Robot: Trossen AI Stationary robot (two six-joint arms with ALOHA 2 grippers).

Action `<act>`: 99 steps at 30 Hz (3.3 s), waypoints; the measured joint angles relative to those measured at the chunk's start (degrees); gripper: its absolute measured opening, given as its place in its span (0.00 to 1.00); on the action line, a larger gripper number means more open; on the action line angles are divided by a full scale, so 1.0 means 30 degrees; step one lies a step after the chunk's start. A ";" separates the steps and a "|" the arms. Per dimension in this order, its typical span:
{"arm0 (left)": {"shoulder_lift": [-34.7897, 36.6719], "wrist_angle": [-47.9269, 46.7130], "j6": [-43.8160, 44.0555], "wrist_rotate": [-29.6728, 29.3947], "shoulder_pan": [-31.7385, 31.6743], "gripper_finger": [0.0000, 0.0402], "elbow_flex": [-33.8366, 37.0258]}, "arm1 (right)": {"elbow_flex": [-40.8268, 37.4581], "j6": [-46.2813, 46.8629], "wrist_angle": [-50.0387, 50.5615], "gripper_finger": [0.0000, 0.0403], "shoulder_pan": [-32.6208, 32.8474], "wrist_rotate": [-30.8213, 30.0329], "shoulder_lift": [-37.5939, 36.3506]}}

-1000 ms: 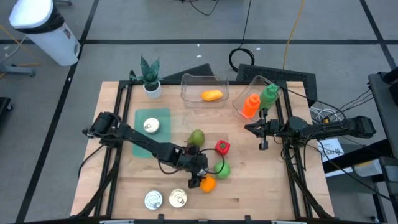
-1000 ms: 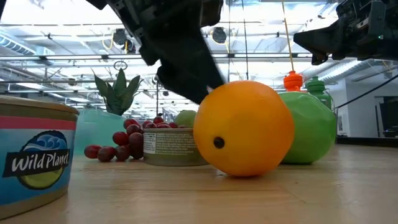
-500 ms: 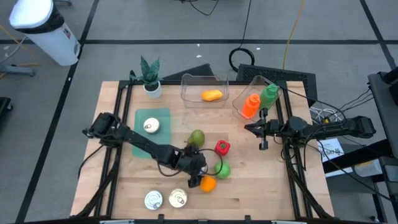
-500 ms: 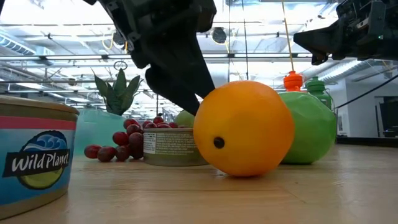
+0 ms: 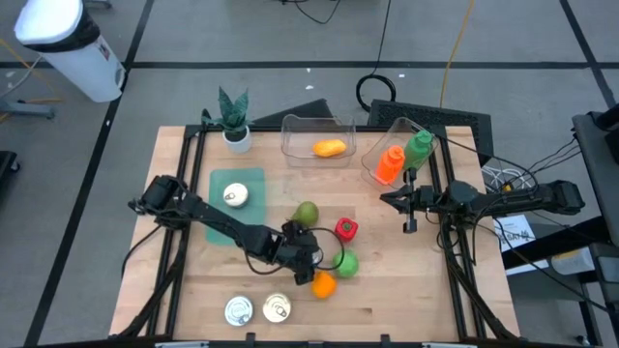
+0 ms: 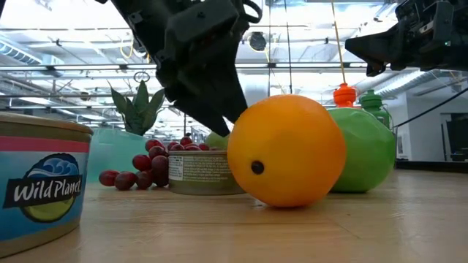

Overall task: Pick & Place Food Item
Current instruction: Put the green tuna can into the green bin

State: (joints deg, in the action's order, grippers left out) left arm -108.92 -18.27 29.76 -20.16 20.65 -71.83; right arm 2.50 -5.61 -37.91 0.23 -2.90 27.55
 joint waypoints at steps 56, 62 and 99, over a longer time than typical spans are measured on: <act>-0.0812 -0.0734 -0.6096 0.3618 0.1091 0.92 -0.0015 | 0.0007 0.0000 0.0008 0.03 0.0001 0.0000 0.0007; -0.1660 -0.0748 -0.6017 0.1750 0.1419 0.94 -0.0073 | 0.0005 0.0001 0.0013 0.03 -0.0004 0.0005 0.0000; -0.2004 -0.1278 -0.5347 -0.2497 0.1229 0.02 -0.0036 | 0.0000 0.0000 0.0067 0.03 -0.0003 0.0000 0.0000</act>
State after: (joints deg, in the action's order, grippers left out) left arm -114.93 -22.11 13.72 -27.65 24.34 -71.94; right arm 2.50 -5.61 -37.71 0.22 -2.90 27.55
